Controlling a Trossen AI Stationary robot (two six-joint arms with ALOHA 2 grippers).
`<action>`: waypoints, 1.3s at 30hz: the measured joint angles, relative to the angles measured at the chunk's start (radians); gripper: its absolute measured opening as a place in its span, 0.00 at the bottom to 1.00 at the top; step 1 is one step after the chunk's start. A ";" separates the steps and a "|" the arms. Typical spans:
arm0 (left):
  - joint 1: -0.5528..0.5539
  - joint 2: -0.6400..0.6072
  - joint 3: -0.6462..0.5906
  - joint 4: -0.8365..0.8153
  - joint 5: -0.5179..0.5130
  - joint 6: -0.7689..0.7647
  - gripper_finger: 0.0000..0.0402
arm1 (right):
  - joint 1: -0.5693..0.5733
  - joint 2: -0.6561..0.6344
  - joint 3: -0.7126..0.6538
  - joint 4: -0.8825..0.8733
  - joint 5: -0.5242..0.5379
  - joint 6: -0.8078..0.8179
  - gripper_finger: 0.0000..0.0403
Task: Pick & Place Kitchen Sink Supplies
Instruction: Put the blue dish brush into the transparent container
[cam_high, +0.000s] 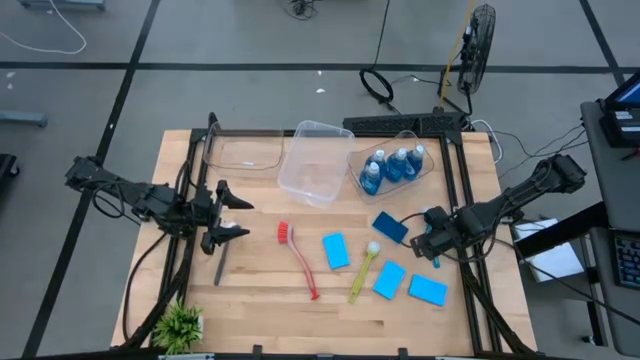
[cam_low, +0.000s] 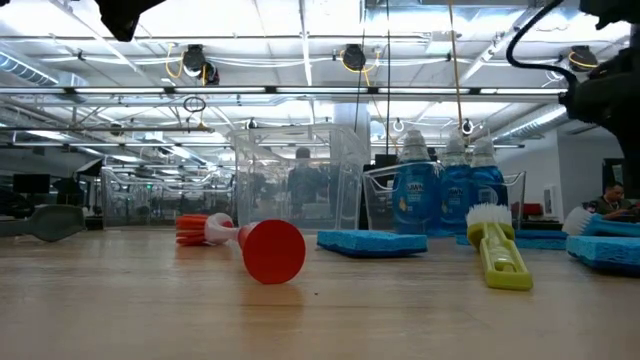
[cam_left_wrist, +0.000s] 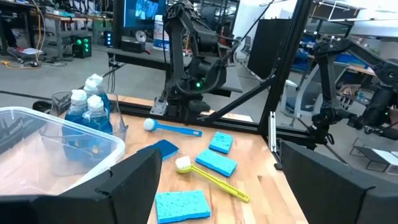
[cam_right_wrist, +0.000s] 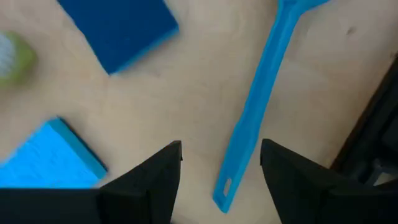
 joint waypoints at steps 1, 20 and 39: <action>0.000 -0.001 0.000 -0.004 0.000 0.000 0.82 | -0.003 -0.006 -0.005 0.006 0.020 0.014 0.52; 0.000 0.000 0.000 -0.023 0.000 -0.027 0.80 | -0.035 -0.002 -0.103 0.119 -0.054 0.224 0.52; 0.000 0.001 0.000 -0.044 -0.001 -0.012 0.77 | -0.061 0.054 -0.153 0.139 -0.150 0.467 0.52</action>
